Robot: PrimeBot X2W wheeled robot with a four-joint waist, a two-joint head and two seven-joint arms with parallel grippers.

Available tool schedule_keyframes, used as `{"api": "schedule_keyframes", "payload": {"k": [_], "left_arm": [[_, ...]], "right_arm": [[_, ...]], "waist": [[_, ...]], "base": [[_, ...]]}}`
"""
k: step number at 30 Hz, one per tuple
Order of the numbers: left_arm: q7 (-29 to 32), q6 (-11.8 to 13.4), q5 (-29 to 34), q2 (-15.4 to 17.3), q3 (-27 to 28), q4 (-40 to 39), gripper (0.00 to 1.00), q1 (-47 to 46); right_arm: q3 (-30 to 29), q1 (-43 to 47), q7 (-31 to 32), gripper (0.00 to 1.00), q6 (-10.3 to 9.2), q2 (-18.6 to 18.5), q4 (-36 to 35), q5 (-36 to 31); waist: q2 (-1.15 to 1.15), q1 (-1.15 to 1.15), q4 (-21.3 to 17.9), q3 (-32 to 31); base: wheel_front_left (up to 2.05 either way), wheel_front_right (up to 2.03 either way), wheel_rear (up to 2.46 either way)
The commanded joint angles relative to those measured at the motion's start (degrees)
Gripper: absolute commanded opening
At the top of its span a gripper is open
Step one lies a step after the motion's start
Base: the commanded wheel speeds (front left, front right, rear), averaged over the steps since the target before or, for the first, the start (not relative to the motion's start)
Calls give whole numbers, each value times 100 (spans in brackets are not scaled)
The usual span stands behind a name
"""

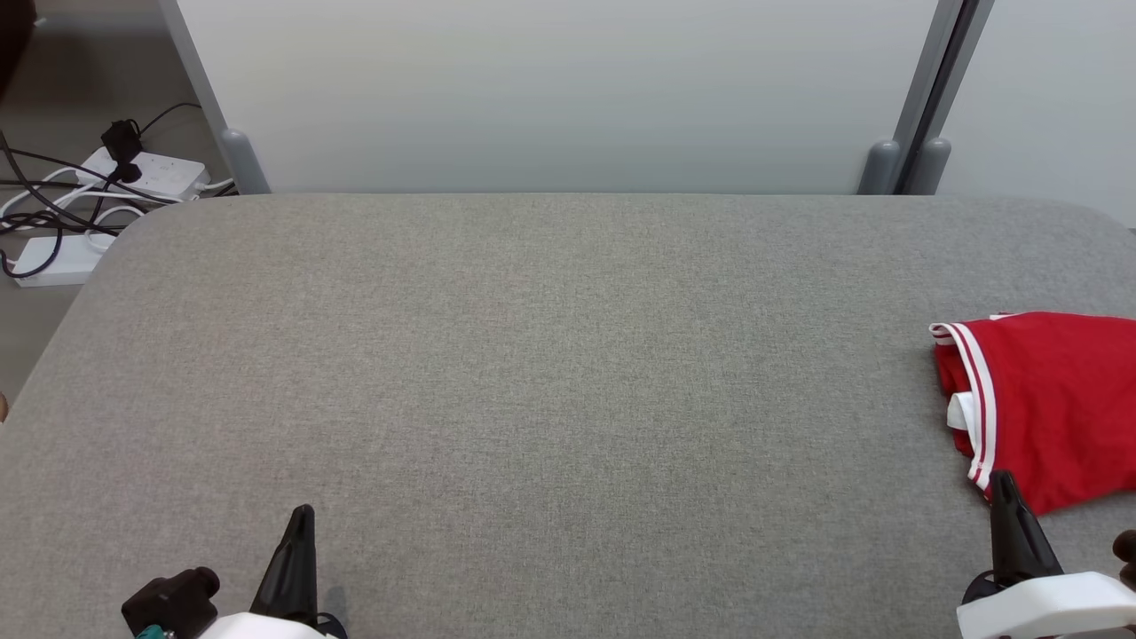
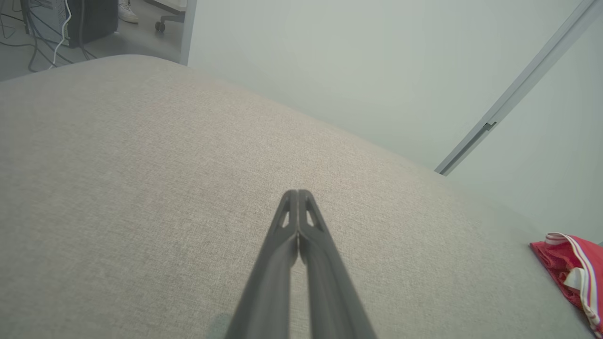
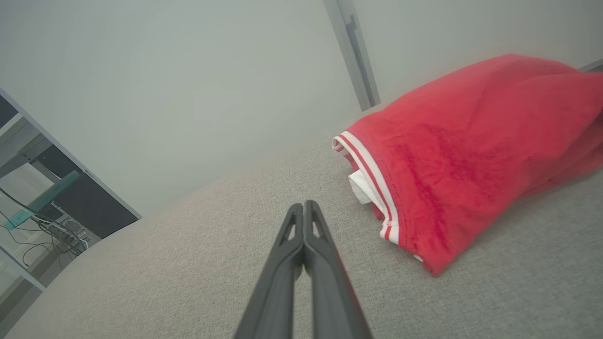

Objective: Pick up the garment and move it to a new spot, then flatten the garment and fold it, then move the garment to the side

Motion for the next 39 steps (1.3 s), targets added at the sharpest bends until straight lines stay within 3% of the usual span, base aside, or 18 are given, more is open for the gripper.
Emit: {"api": "schedule_keyframes", "payload": {"k": [1,39], "left_arm": [[15,-37,-173,80,92,-178,0,-270],[639,-94,-2687,100,255,-282,0,-489]], "right_arm": [[-12,-223,62,0,0,-58,-189,178],[-65,-356,672,0,-1,-10,-244,2564]], "waist": [[0,-1,-3,1],[0,-1,-74,32]], "base": [[0,0,0],[0,0,0]]}}
